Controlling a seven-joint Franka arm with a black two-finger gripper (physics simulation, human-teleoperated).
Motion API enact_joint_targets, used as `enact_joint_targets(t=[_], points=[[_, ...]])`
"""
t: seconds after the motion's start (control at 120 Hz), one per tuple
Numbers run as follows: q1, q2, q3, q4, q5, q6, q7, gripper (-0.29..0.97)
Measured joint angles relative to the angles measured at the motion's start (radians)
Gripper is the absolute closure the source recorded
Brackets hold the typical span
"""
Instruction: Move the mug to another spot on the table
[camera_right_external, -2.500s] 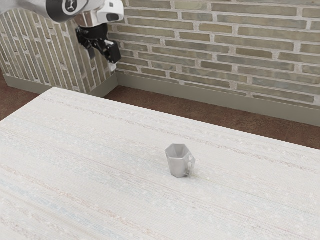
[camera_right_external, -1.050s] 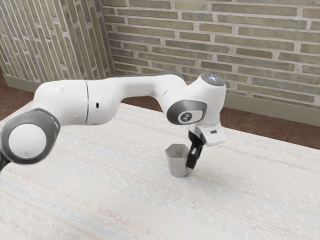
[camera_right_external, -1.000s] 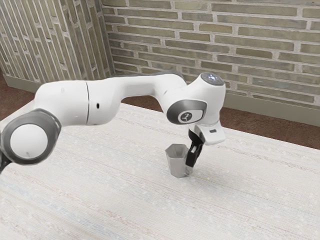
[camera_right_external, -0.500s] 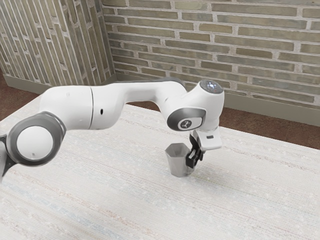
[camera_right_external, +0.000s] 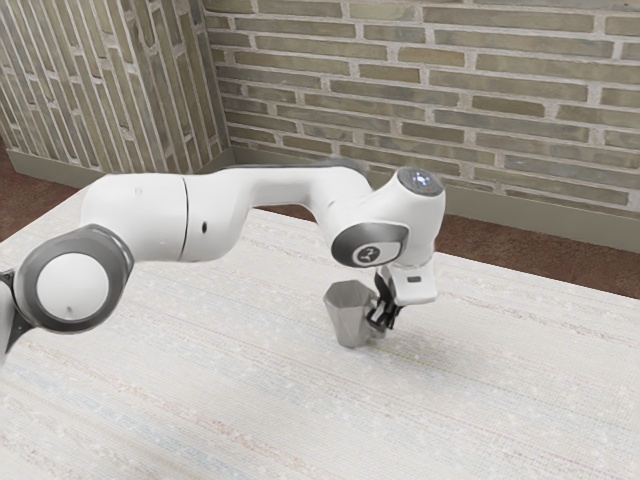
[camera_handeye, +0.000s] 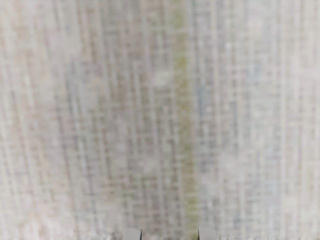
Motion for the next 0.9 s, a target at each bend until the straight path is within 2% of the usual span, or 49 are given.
enact_joint_targets(t=[0.192, 0.367, 0.433, 0.617, 0.8, 0.9], points=[[-0.029, -0.016, 0.037, -0.042, 0.094, -0.002, -0.069, 0.71], [-0.05, -0.068, 0.056, -0.062, 0.125, -0.044, -0.144, 0.72], [-0.039, -0.102, 0.05, -0.087, 0.108, -0.063, -0.166, 0.72], [0.051, -0.192, 0.029, -0.179, -0.005, -0.087, -0.198, 0.72], [0.159, -0.272, 0.035, -0.316, -0.057, -0.056, -0.224, 0.72], [0.184, -0.299, 0.052, -0.37, -0.082, -0.026, -0.236, 0.72]])
